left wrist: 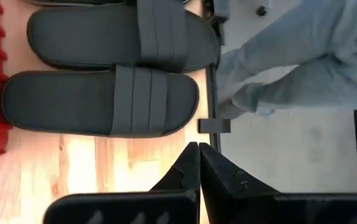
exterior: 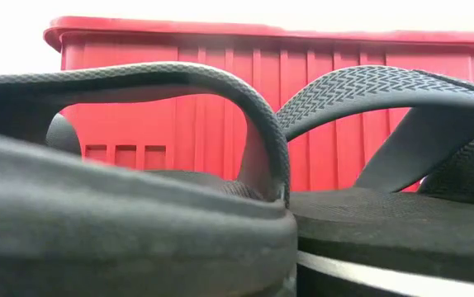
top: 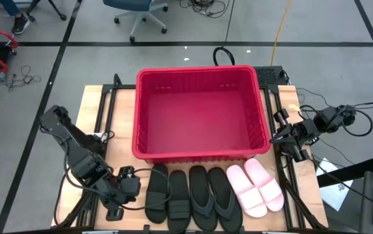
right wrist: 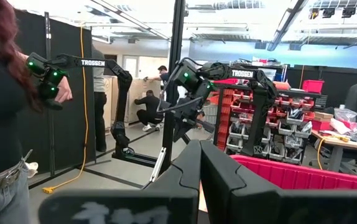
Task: Pick and place slides into bin
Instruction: Put the left black slide into the red container
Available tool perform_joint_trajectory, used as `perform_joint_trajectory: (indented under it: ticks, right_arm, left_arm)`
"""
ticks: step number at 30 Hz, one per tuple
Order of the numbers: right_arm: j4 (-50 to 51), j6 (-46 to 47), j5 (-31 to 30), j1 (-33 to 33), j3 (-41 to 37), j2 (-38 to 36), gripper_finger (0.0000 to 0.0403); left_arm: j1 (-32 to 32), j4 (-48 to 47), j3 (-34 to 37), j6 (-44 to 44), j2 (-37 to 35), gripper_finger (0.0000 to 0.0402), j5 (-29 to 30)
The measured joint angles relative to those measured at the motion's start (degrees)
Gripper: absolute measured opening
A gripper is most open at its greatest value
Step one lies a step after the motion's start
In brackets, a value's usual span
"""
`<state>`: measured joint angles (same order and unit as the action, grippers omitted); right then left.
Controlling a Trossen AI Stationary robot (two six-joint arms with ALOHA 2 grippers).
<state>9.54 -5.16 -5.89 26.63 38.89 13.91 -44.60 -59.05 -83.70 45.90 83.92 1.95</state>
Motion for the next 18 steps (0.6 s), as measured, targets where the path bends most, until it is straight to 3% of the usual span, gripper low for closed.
perform_joint_trajectory:
  ticks: [9, 18]
  right_arm:
    - [0.0, 0.0, 0.0, 0.0, 0.0, 0.0, 0.0000]
    - [1.0, 0.0, -0.4, 0.0, 0.0, 0.1, 0.0000]
  left_arm:
    - [0.9, -0.6, 0.0, 4.0, 0.1, 0.0042, 3.5]
    - [1.1, -1.8, 0.0, 3.9, 0.1, 0.0110, 8.1]
